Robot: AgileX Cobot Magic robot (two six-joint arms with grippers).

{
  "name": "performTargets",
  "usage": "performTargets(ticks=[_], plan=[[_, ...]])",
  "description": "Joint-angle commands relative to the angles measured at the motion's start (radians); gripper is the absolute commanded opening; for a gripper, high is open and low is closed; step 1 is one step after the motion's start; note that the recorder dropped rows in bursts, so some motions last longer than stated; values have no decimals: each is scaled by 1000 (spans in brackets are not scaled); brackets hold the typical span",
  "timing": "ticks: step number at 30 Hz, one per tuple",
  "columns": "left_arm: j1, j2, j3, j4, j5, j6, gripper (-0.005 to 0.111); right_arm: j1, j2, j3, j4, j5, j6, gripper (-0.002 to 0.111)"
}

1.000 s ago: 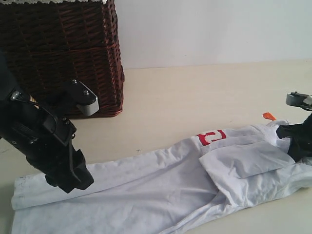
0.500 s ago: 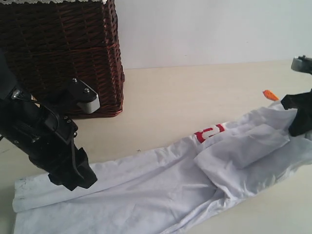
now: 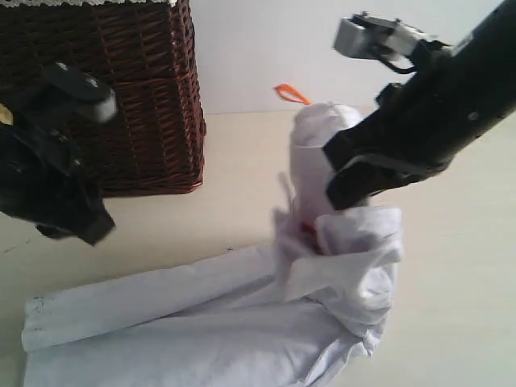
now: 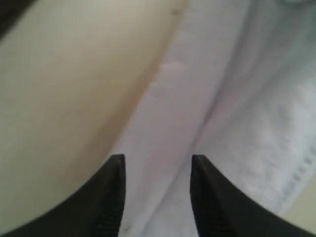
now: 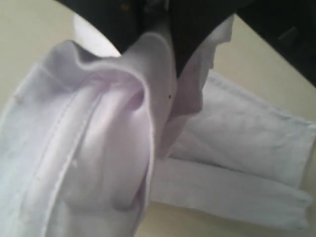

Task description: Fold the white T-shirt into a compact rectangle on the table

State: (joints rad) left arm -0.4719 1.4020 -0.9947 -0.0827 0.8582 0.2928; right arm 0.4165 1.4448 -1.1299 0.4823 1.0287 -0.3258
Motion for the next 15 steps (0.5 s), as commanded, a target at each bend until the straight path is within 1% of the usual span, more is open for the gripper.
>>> performTargets(ticks=[1, 2, 3, 5, 6, 8, 11, 15], plan=[[102, -87, -9, 292, -5, -384, 36, 196, -9, -7, 42, -114, 63, 0], [130, -102, -9, 327, -5, -438, 36, 254, -2, -7, 42, -150, 82, 0], [151, -112, -9, 338, -9, -466, 36, 290, 5, -10, 42, -186, 94, 0], [194, -127, -9, 338, -30, -477, 36, 367, 44, -33, 42, -246, 135, 0], [203, -135, -9, 338, -36, -477, 36, 401, 67, -48, 42, -264, 155, 0], [211, -142, -9, 340, -40, -477, 36, 464, 136, -101, 42, -284, 169, 0], [211, -144, -9, 349, -40, -474, 36, 525, 253, -198, 39, -349, 172, 0], [211, -146, -9, 407, -43, -489, 36, 573, 329, -367, 18, -438, 148, 0]])
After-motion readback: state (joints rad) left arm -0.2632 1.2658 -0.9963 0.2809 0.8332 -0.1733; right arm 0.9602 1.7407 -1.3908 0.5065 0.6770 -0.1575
